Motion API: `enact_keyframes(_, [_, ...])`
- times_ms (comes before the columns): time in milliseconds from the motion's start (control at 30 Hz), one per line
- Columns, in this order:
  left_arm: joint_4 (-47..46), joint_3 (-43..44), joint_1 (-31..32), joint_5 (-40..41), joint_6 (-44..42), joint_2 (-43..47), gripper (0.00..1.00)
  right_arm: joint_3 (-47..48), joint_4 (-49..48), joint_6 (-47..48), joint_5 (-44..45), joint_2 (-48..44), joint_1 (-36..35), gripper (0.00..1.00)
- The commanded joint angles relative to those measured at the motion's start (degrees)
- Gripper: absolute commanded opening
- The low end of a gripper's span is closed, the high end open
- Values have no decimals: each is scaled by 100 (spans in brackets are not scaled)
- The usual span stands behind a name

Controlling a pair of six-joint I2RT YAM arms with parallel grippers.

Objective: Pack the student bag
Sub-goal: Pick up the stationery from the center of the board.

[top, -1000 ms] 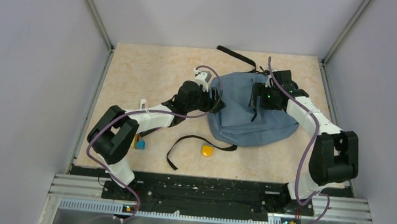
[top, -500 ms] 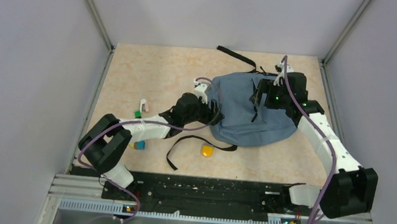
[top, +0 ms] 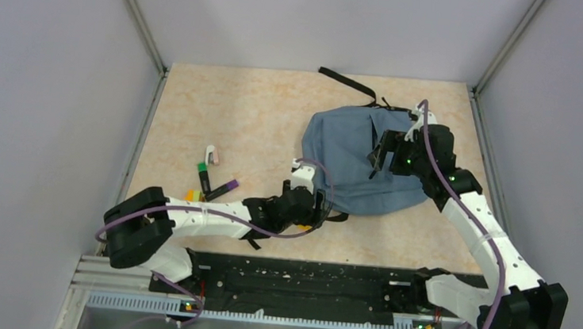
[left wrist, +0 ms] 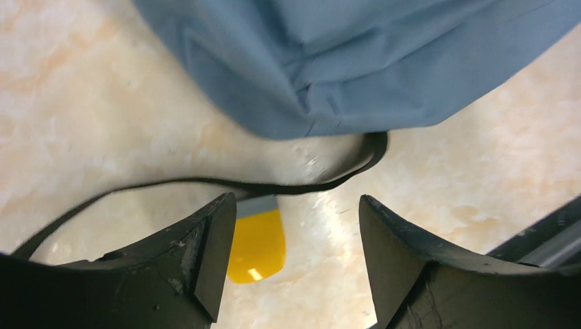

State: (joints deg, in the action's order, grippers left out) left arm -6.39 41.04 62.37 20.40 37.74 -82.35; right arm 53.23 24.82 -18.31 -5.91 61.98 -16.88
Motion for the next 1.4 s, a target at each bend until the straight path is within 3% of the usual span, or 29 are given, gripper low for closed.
enact_keyframes(0, [866, 164, 228, 904, 702, -286, 72, -15, -228, -100, -16, -172, -46, 84])
enact_keyframes(400, [1273, 416, 439, 1010, 1017, -787, 75, -67, -212, -69, -17, -316, -48, 84])
enact_keyframes(567, [1399, 500, 485, 1080, 943, -938, 61, -76, -256, -88, -54, -284, -54, 84])
enact_keyframes(733, [1840, 726, 663, 1412, 776, -1140, 56, -55, -216, -80, -125, -301, -52, 84])
enact_keyframes(867, [1744, 604, 671, 1529, 588, -1088, 45, -41, -188, -94, -393, -368, -58, 84])
enact_keyframes(1067, [51, -277, 689, 1404, -799, -37, 42, -227, -128, -156, -1271, -490, -124, 80])
enact_keyframes(1233, [-1612, -1149, 689, 554, -2254, 1043, 41, -598, -328, -309, -2347, -477, -336, 75])
enact_keyframes(1367, [-2306, -1451, 689, -175, -3000, 1580, 40, -828, -564, -473, -2661, -382, -862, 72])
